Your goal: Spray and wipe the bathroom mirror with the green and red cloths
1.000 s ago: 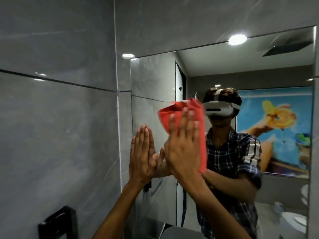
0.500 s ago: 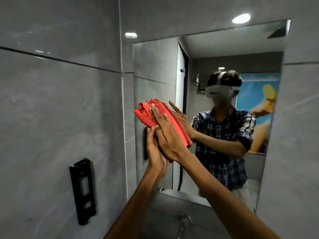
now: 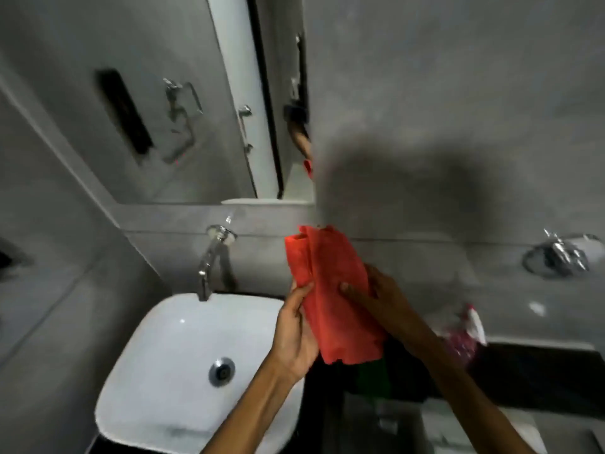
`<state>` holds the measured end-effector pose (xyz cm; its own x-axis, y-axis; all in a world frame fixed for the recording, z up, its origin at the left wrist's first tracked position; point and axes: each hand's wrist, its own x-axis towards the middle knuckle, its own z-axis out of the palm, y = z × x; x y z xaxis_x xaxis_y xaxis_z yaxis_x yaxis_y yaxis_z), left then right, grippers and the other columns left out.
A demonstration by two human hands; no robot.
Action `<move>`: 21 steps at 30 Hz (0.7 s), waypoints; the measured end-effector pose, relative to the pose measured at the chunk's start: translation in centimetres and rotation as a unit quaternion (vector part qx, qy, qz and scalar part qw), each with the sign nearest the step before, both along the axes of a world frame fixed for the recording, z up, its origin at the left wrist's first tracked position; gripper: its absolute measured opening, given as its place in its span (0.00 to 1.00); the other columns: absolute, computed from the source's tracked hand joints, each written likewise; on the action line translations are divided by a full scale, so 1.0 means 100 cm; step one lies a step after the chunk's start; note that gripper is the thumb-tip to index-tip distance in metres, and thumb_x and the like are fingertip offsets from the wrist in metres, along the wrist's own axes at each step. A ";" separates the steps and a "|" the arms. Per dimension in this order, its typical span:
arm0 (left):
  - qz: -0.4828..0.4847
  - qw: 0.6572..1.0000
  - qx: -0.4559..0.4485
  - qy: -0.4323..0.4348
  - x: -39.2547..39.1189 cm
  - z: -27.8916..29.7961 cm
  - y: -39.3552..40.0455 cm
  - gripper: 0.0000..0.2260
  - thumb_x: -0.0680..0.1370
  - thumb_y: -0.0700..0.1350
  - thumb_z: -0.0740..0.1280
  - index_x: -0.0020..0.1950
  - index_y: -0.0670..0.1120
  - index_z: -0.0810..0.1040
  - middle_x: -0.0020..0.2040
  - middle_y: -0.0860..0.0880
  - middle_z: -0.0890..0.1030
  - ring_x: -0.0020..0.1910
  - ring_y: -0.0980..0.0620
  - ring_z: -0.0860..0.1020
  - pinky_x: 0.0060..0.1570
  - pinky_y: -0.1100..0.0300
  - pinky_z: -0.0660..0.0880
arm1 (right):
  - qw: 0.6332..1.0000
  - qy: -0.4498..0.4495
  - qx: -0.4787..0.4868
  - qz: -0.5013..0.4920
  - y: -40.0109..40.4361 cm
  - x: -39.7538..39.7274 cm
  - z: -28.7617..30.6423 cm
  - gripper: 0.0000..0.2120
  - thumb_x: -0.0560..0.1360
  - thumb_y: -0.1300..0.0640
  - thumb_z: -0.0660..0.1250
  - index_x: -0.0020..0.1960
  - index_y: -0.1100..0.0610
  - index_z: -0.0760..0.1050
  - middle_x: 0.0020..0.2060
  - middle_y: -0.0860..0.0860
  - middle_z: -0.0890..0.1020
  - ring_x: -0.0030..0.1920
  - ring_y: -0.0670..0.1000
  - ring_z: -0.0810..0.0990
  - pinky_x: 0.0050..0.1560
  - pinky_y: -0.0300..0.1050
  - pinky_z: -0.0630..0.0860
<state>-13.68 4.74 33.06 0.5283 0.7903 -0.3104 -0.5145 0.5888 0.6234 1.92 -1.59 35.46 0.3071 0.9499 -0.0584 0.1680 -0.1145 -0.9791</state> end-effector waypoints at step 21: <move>-0.245 0.905 0.028 0.348 0.196 -0.341 -0.053 0.22 0.77 0.48 0.69 0.71 0.59 0.76 0.69 0.50 0.82 0.61 0.56 0.82 0.57 0.56 0.79 | 0.945 -0.068 -0.261 -0.183 -0.081 0.156 -0.360 0.26 0.82 0.66 0.62 0.79 0.61 0.63 0.73 0.62 0.74 0.73 0.63 0.74 0.71 0.51 0.73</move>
